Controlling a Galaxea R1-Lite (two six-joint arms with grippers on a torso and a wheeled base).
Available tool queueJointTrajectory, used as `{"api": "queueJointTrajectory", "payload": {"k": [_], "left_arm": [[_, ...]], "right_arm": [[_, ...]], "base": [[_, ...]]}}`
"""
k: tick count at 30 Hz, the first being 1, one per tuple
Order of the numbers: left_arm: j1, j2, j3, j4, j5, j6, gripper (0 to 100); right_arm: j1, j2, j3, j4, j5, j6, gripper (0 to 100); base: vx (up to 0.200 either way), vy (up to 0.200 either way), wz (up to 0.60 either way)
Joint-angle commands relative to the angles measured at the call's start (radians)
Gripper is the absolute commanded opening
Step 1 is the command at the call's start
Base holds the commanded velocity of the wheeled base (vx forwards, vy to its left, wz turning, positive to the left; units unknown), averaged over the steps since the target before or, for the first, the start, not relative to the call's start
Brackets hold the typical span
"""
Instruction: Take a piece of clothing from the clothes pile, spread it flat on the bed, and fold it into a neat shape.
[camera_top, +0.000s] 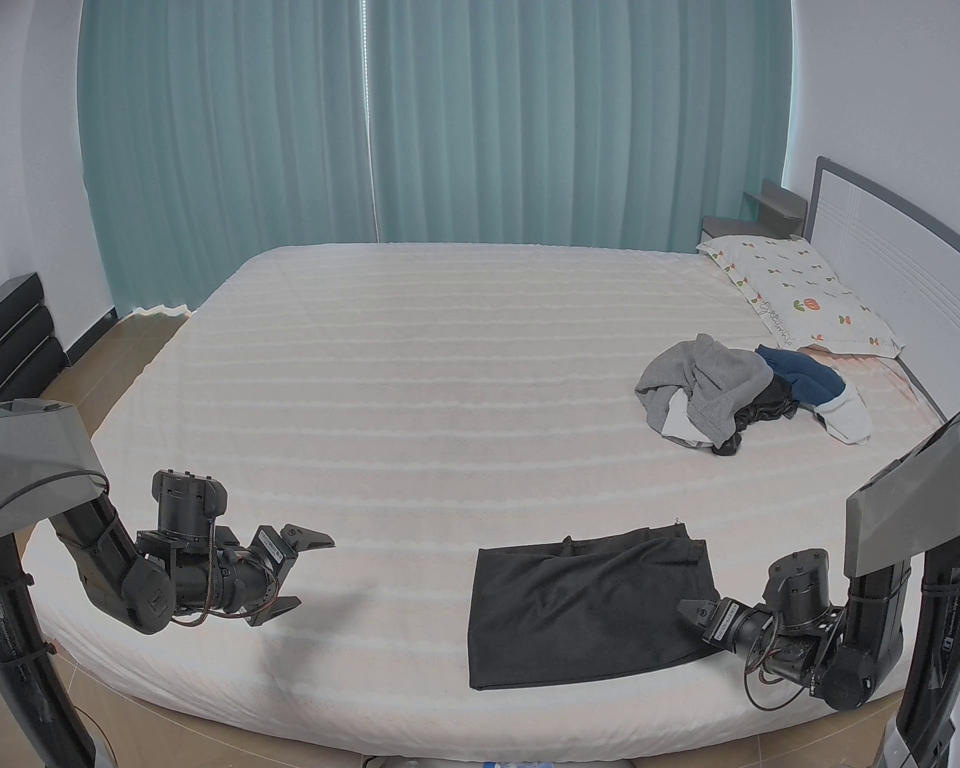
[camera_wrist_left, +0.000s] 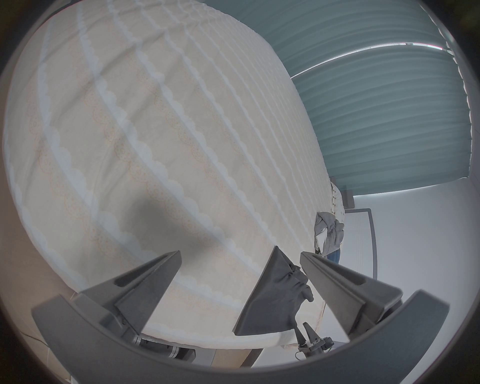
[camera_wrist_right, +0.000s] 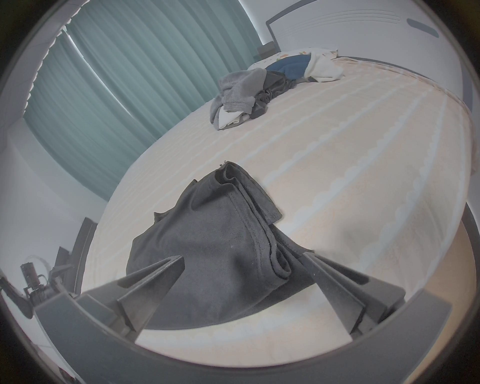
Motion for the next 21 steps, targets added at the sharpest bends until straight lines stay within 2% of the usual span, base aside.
{"api": "queueJointTrajectory", "payload": {"k": [1, 7, 12, 16, 21], "left_arm": [[0.0, 0.001, 0.0, -0.001, 0.0, -0.001, 100], [0.0, 0.001, 0.0, -0.001, 0.0, -0.001, 100], [0.0, 0.001, 0.0, -0.001, 0.0, -0.001, 100], [0.0, 0.001, 0.0, -0.001, 0.0, 0.001, 100], [0.0, 0.001, 0.0, -0.001, 0.0, 0.001, 100]], "right_arm": [[-0.082, 0.002, 0.048, -0.072, 0.129, -0.066, 100], [-0.133, 0.044, 0.033, -0.083, 0.248, -0.141, 100], [-0.168, 0.067, 0.034, -0.116, 0.264, -0.152, 100], [-0.173, 0.084, 0.036, -0.116, 0.294, -0.144, 100], [-0.165, 0.107, 0.019, -0.118, 0.302, -0.146, 100]], "base": [[0.0, 0.0, 0.0], [0.0, 0.0, 0.0], [0.0, 0.0, 0.0], [0.0, 0.0, 0.0], [0.0, 0.0, 0.0]]}}
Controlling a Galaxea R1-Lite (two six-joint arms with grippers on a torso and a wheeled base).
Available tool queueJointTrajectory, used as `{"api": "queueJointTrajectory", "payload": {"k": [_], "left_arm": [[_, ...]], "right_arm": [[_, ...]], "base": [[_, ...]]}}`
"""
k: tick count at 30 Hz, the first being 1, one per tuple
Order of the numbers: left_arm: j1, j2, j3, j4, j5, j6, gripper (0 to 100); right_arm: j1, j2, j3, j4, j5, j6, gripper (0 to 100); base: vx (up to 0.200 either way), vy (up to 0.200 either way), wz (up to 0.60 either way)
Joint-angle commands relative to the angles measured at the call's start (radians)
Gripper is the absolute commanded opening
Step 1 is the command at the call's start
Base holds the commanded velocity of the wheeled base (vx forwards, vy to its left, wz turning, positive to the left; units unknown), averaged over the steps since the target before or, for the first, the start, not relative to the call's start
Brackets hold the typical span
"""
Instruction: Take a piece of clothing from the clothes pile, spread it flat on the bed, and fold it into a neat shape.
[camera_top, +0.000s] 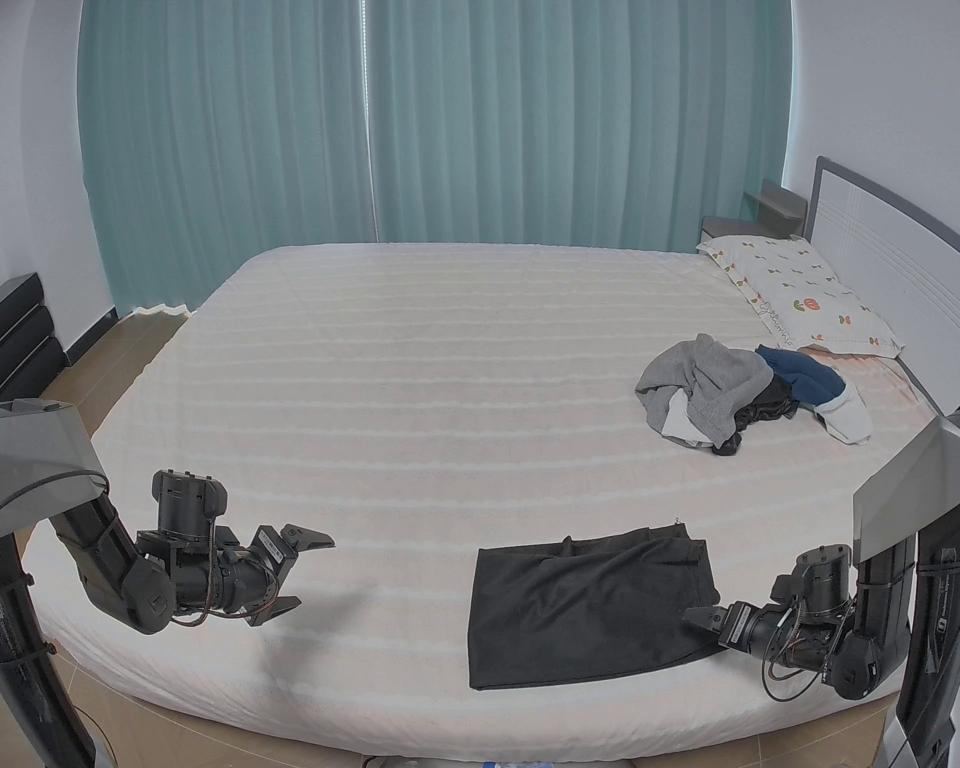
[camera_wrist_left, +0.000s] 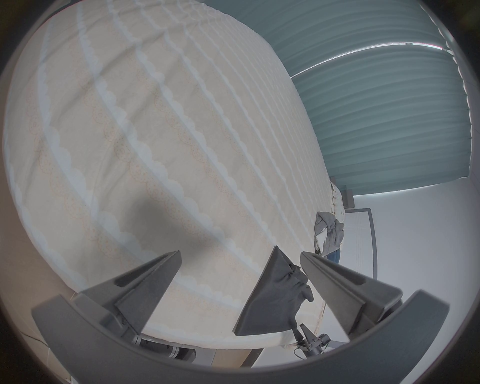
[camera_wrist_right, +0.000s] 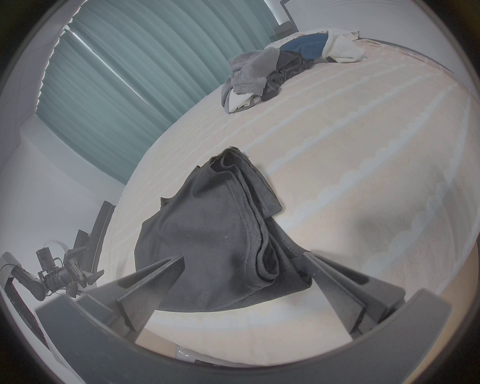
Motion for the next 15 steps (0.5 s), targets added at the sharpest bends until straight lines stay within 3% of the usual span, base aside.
{"api": "queueJointTrajectory", "payload": {"k": [1, 10, 11, 15], "left_arm": [[0.0, 0.001, 0.0, -0.001, 0.0, 0.0, 100], [0.0, 0.001, 0.0, -0.001, 0.0, 0.0, 100], [0.0, 0.001, 0.0, -0.001, 0.0, 0.0, 100], [0.0, 0.001, 0.0, -0.001, 0.0, 0.0, 100]], "right_arm": [[0.01, 0.028, -0.015, -0.015, 0.003, 0.002, 100], [0.014, 0.01, -0.006, -0.015, 0.002, -0.009, 100], [0.018, 0.01, -0.004, -0.015, 0.003, -0.009, 0], [0.028, 0.014, 0.005, -0.015, -0.011, -0.012, 0]], "base": [[0.0, 0.0, 0.0], [0.0, 0.0, 0.0], [0.0, 0.0, 0.0], [0.0, 0.0, 0.0]]}}
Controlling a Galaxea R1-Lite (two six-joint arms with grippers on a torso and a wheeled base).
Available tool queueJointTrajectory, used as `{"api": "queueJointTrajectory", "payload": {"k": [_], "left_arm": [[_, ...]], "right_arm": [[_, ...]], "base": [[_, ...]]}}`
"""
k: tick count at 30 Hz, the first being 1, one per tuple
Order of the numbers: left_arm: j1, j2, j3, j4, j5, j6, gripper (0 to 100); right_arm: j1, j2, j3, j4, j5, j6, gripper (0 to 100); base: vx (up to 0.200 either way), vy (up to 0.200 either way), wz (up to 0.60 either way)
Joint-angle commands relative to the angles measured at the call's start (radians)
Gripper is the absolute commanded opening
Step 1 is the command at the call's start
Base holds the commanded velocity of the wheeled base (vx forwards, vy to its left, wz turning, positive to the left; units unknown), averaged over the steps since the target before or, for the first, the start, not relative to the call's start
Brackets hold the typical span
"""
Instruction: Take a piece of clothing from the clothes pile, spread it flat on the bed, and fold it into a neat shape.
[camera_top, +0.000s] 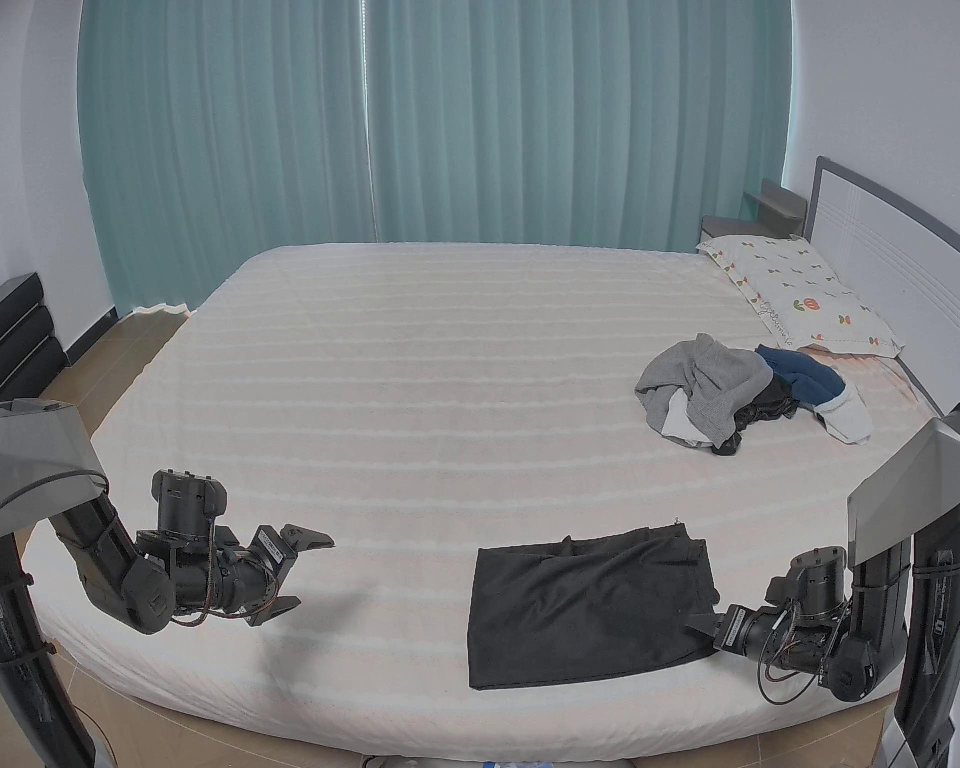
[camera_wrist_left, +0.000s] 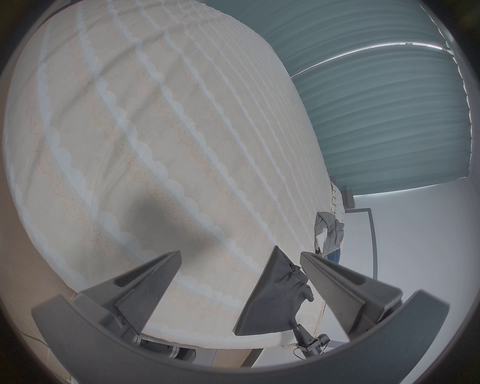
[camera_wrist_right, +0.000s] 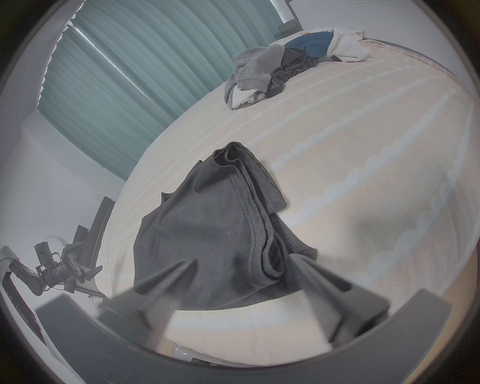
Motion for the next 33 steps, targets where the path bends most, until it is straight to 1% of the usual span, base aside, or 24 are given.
{"api": "queueJointTrajectory", "payload": {"k": [1, 8, 10, 11, 13, 25, 26, 29, 33], "left_arm": [[0.0, 0.001, 0.0, -0.001, 0.0, 0.0, 100], [0.0, 0.001, 0.0, -0.001, 0.0, 0.0, 100], [0.0, 0.001, 0.0, -0.001, 0.0, 0.0, 100], [0.0, 0.001, 0.0, -0.001, 0.0, 0.0, 100], [0.0, 0.001, -0.002, -0.001, 0.0, 0.0, 100], [0.0, 0.001, 0.0, -0.001, 0.0, -0.002, 100], [0.0, 0.001, 0.0, -0.001, 0.0, 0.0, 100], [0.0, 0.001, 0.0, -0.001, 0.0, 0.0, 100], [0.0, 0.001, 0.0, -0.001, 0.0, -0.002, 100]], "right_arm": [[0.006, 0.003, 0.017, -0.014, -0.003, -0.006, 0], [-0.007, -0.004, 0.069, -0.014, -0.011, -0.047, 0], [-0.008, 0.001, 0.069, -0.014, -0.032, -0.047, 0], [-0.013, 0.001, 0.069, -0.014, -0.055, -0.05, 0], [-0.017, 0.001, 0.069, -0.013, -0.073, -0.05, 0], [-0.016, 0.003, 0.069, 0.007, -0.076, -0.058, 0], [-0.016, 0.006, 0.069, 0.015, -0.076, -0.064, 100], [-0.017, 0.007, 0.069, 0.027, -0.076, -0.075, 100], [-0.023, -0.008, 0.069, 0.01, -0.075, -0.07, 100]], "base": [[0.0, 0.0, 0.0], [0.0, 0.0, 0.0], [0.0, 0.0, 0.0], [0.0, 0.0, 0.0], [0.0, 0.0, 0.0], [0.0, 0.0, 0.0], [0.0, 0.0, 0.0], [0.0, 0.0, 0.0], [0.0, 0.0, 0.0]]}}
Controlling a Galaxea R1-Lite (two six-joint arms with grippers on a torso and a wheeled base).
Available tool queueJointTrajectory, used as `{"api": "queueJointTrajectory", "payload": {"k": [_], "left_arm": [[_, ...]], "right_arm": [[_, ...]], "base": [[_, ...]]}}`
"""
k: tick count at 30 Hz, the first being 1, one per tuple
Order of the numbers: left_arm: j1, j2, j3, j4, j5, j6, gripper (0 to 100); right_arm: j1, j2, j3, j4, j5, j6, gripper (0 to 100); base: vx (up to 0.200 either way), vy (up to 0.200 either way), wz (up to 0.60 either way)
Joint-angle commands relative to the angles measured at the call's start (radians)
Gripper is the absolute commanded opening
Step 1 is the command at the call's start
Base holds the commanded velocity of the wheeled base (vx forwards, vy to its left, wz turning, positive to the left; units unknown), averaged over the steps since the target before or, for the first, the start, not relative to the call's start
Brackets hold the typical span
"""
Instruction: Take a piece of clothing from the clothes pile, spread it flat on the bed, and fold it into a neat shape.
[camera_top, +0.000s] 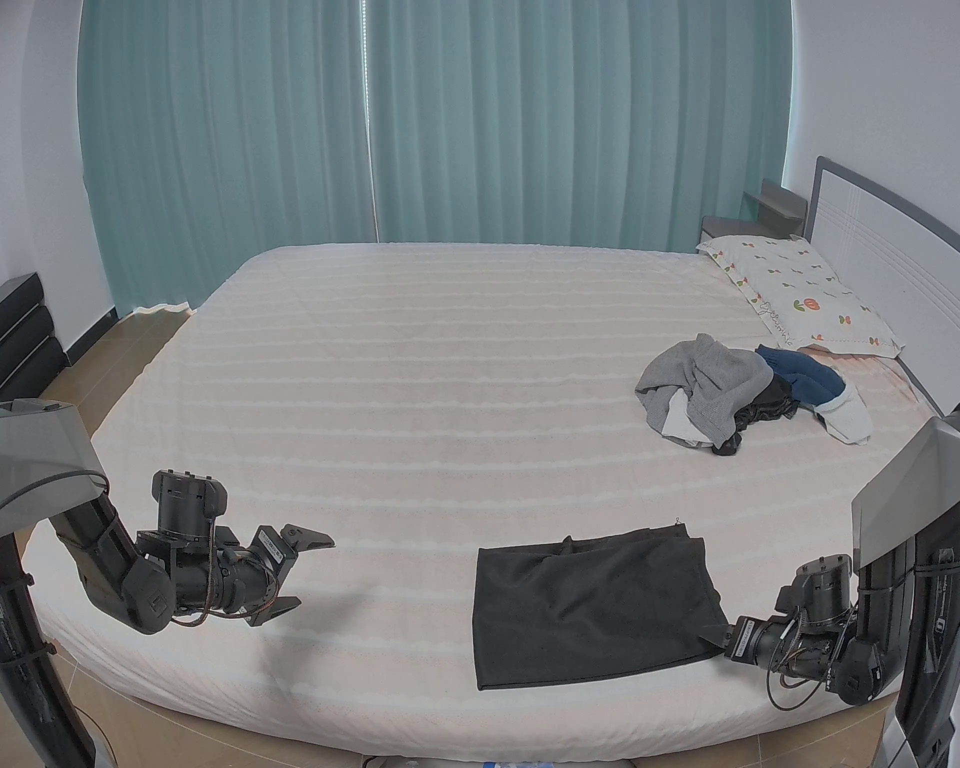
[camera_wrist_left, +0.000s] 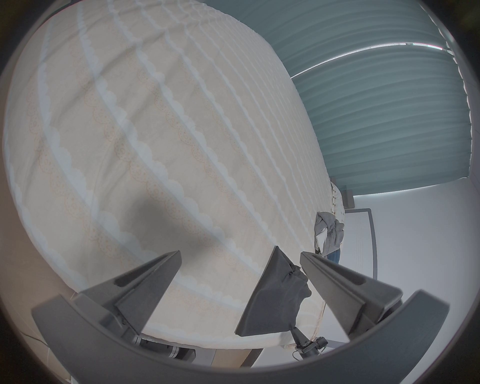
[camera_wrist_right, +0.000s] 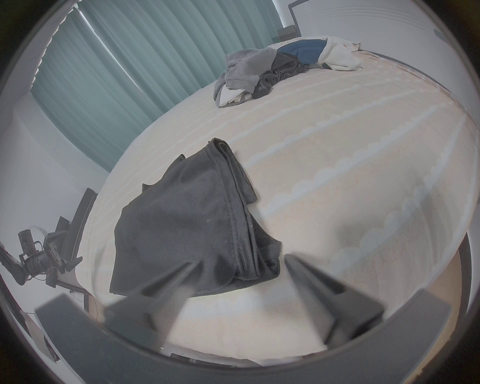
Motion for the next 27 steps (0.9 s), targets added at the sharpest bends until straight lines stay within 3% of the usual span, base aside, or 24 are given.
{"api": "queueJointTrajectory", "payload": {"k": [1, 8, 14, 19, 22, 27], "left_arm": [[0.0, 0.001, -0.001, -0.001, 0.0, 0.0, 100], [0.0, 0.001, -0.001, -0.001, 0.0, 0.0, 100], [0.0, 0.001, 0.0, -0.001, 0.0, 0.001, 100], [0.0, 0.001, -0.001, -0.001, 0.0, 0.001, 100], [0.0, 0.001, 0.0, -0.001, 0.0, 0.001, 100], [0.0, 0.001, 0.0, -0.001, 0.0, 0.001, 100]], "right_arm": [[-0.012, -0.03, 0.015, -0.026, 0.001, 0.006, 100], [-0.081, -0.076, -0.133, -0.026, 0.012, 0.007, 100], [-0.104, 0.107, -0.37, -0.005, 0.015, 0.021, 100], [-0.095, 0.142, -0.479, 0.054, 0.064, 0.113, 100], [-0.095, 0.133, -0.565, 0.16, 0.121, 0.167, 100], [-0.092, 0.134, -0.624, 0.195, 0.133, 0.246, 100]], "base": [[0.0, 0.0, 0.0], [0.0, 0.0, 0.0], [0.0, 0.0, 0.0], [0.0, 0.0, 0.0], [0.0, 0.0, 0.0], [0.0, 0.0, 0.0]]}}
